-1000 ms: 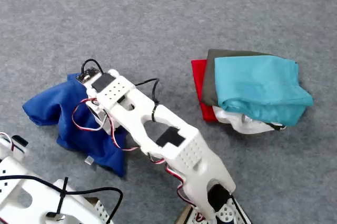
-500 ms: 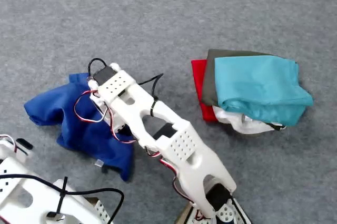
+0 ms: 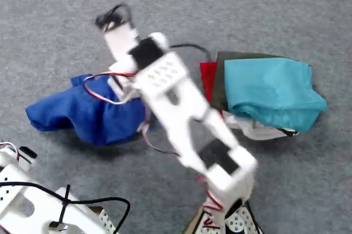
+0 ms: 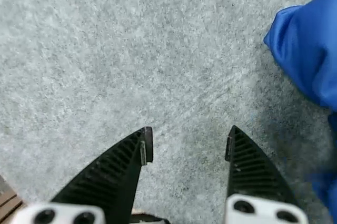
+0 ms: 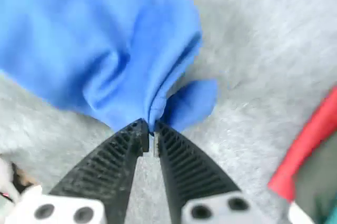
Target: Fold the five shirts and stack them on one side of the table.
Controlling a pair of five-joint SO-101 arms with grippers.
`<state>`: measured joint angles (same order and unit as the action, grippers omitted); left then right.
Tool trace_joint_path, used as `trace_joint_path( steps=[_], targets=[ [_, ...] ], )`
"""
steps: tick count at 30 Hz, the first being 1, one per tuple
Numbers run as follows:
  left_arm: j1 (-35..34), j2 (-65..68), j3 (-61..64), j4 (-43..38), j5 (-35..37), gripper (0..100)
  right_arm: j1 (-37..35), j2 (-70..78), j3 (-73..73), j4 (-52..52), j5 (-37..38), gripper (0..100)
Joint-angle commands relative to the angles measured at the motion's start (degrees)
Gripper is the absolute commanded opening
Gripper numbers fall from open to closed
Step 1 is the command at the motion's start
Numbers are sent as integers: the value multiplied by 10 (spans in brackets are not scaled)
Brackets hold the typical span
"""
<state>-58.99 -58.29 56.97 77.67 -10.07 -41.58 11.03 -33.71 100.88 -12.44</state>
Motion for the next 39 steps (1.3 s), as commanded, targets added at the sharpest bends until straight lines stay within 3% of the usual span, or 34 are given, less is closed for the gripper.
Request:
trace_joint_path(
  steps=[1,5,11,16,23,30,39],
  targets=[
    [52,-8,-4,-23,2,233,34,-115,-8,-21,-2,2],
    [131,-7,-3,-58,65,233,75,-114,-8,-40,25,3],
    [218,-2,25,-195,147,233,130,-22,-2,-62,111,4],
    [233,-1,23,-237,175,233,143,77,29,-107,207,4],
    [235,53,-33,-237,191,233,153,175,67,-236,211,4],
    [264,313,-214,-191,227,233,228,229,118,-377,88,4],
    [375,589,-578,-78,294,233,236,233,121,-382,80,4]
  ],
)
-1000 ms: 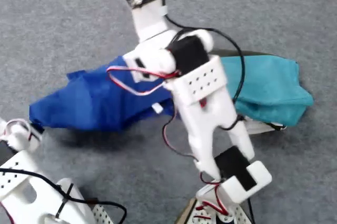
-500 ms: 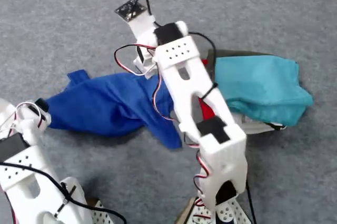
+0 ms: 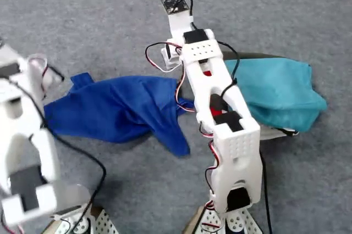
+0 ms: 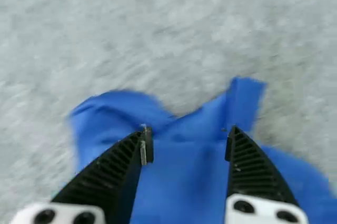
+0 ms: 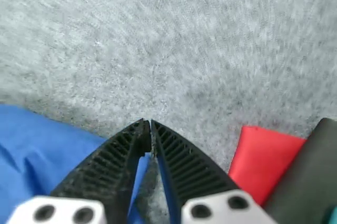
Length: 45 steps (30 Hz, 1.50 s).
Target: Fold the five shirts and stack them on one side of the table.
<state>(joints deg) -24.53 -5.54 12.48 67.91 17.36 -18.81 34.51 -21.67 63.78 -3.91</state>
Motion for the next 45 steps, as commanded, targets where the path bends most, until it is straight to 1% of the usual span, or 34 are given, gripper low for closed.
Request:
trace_joint_path(
  steps=[1,4,9,17,21,26,29,45],
  targets=[
    [38,92,-166,29,18,233,8,-2,0,-11,-5,4],
    [44,182,-248,57,18,231,8,-2,1,-12,-4,4],
    [45,307,-342,84,18,229,7,-1,2,-19,-6,4],
    [57,404,-459,150,19,228,0,-1,3,-27,-6,4],
    [67,432,-476,154,21,220,0,-1,3,-28,-6,4],
    [84,439,-479,154,21,133,0,-1,3,-28,-6,4],
    [91,439,-479,153,21,108,0,-1,3,-28,-6,4],
    [92,444,-478,149,22,103,0,0,3,-29,-6,4]
  ],
)
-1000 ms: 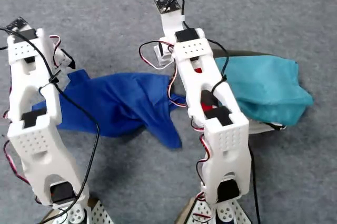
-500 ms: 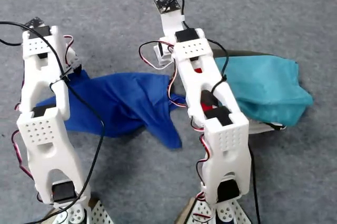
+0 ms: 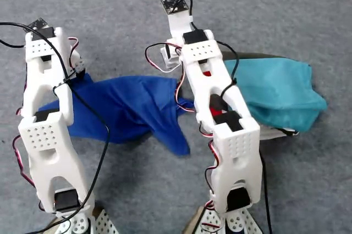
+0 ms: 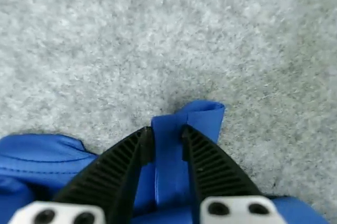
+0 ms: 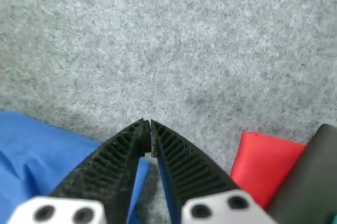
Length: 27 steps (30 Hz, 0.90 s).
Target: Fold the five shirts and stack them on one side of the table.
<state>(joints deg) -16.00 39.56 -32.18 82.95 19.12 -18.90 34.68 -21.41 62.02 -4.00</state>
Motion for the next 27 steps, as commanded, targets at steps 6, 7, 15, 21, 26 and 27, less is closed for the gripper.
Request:
trace_joint_path(
  steps=[6,7,15,21,26,27],
  targets=[
    [6,-6,-27,-15,4,103,0,-2,0,-11,-6,4],
    [6,-6,-28,-17,4,103,0,-2,0,-11,-6,4],
    [7,-6,-27,-33,4,18,0,-2,0,-11,-6,4],
    [7,-6,-33,-34,4,19,0,-2,0,-11,-6,4],
    [7,-6,-33,-34,4,18,0,-2,0,-11,-6,4],
    [7,-7,-33,-34,4,18,0,-2,0,-11,-6,4]
  ],
)
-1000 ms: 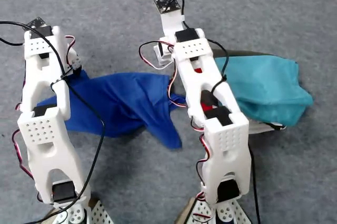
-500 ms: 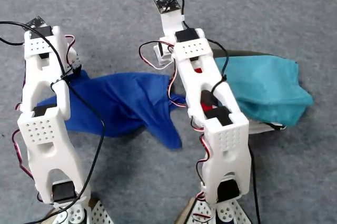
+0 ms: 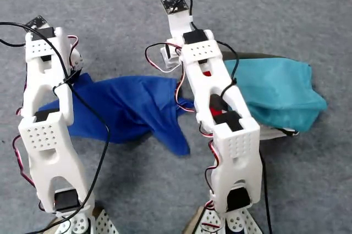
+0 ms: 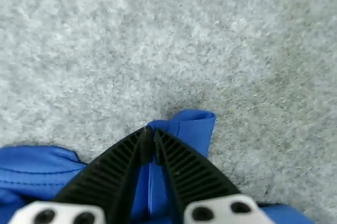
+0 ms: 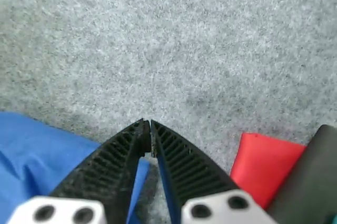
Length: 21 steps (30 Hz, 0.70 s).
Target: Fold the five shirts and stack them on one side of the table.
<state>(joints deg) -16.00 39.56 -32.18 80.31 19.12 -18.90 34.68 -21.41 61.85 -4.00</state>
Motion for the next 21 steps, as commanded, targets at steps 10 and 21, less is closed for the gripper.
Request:
trace_joint_path(
  steps=[10,21],
  targets=[
    [7,-6,-32,-3,2,74,0,-2,0,-10,-6,4],
    [3,-6,-29,13,-2,188,0,-2,0,-10,-6,4]
  ],
)
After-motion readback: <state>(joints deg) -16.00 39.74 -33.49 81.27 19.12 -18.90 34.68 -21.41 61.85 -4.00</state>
